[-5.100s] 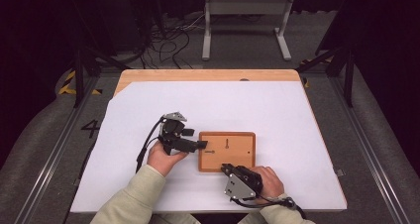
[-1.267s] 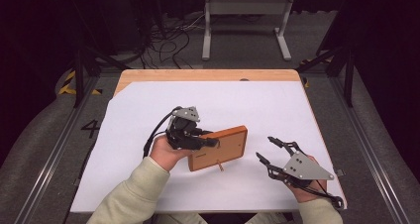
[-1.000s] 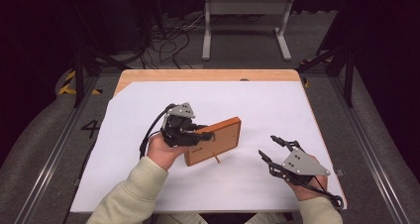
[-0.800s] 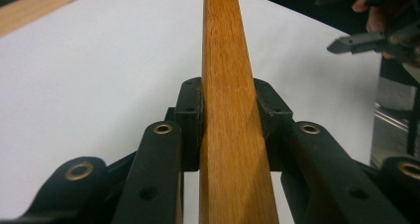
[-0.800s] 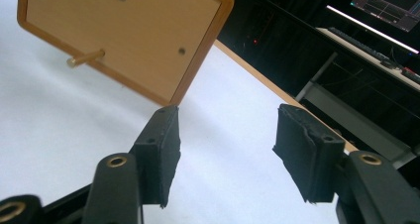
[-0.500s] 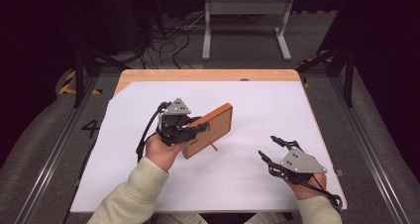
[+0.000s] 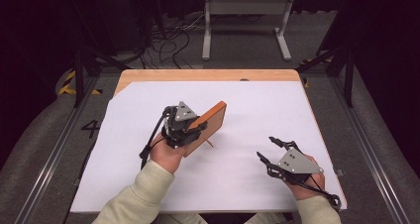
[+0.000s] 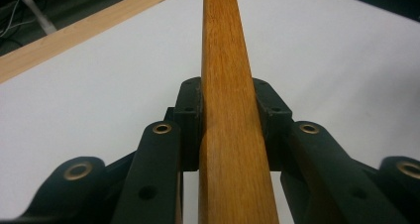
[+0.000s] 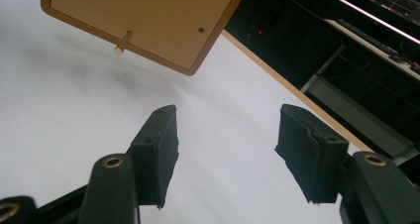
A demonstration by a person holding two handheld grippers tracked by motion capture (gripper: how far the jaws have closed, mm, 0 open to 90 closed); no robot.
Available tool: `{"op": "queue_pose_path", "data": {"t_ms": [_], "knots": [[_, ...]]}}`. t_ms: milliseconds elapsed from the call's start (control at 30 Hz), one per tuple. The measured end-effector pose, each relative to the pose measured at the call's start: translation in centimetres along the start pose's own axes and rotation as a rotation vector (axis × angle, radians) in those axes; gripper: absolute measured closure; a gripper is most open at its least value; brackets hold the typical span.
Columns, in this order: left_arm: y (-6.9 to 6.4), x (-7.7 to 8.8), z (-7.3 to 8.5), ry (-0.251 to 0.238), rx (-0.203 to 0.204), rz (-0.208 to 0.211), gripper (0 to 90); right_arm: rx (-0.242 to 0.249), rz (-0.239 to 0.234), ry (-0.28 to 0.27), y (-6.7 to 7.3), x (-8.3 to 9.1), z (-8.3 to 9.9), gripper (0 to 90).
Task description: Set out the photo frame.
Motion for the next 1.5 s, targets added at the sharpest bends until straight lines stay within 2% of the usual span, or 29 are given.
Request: {"op": "queue_pose_path", "data": {"t_ms": [167,367,533,667,867,1067,1233,1333,1433,1500], "knots": [[-0.6,-0.9,0.3,0.035,-0.037,-0.044,70.0,0.004,-0.004,0.003,0.1,-0.1,0.0,40.9],[-1.0,-1.9,0.8,0.062,-0.064,-0.065,69.9,0.008,-0.015,-0.001,0.3,-0.1,-0.1,40.3],[-1.2,-2.1,0.8,0.056,-0.065,-0.069,69.9,0.008,-0.016,-0.003,0.3,-0.1,-0.1,40.1],[-1.3,-2.0,1.0,0.07,-0.051,-0.069,69.7,0.009,-0.017,-0.004,0.3,-0.1,-0.1,39.8],[-1.3,-1.9,1.2,0.089,-0.027,-0.023,68.8,0.009,-0.021,-0.008,0.3,-0.2,-0.2,39.4],[-1.6,-1.9,1.4,0.135,-0.016,0.033,67.3,0.01,-0.038,-0.022,0.5,-0.4,-0.4,38.9],[-2.0,-2.0,1.5,0.141,-0.021,0.048,65.6,-0.007,-0.046,-0.016,0.4,-0.6,-0.5,40.6],[-2.1,-2.0,1.5,0.145,-0.011,0.074,64.0,-0.037,-0.06,0.0,0.3,-0.7,-0.5,40.9],[-2.5,-2.1,1.6,0.153,-0.011,0.091,61.9,-0.093,-0.096,0.049,0.2,-1.0,-0.3,37.6],[-2.7,-2.2,1.6,0.155,-0.014,0.087,61.3,-0.115,-0.104,0.066,0.2,-1.2,-0.3,36.1]]}}
Point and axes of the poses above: each handheld gripper's, and its own axes: x roughly backward along the jaws, z roughly out of its underside, y roughly to its left, the point moved 3 cm from there along -x, roughly forward along the jaws, and after that the axes turned 5 degrees about z, right-handed, at the moved point
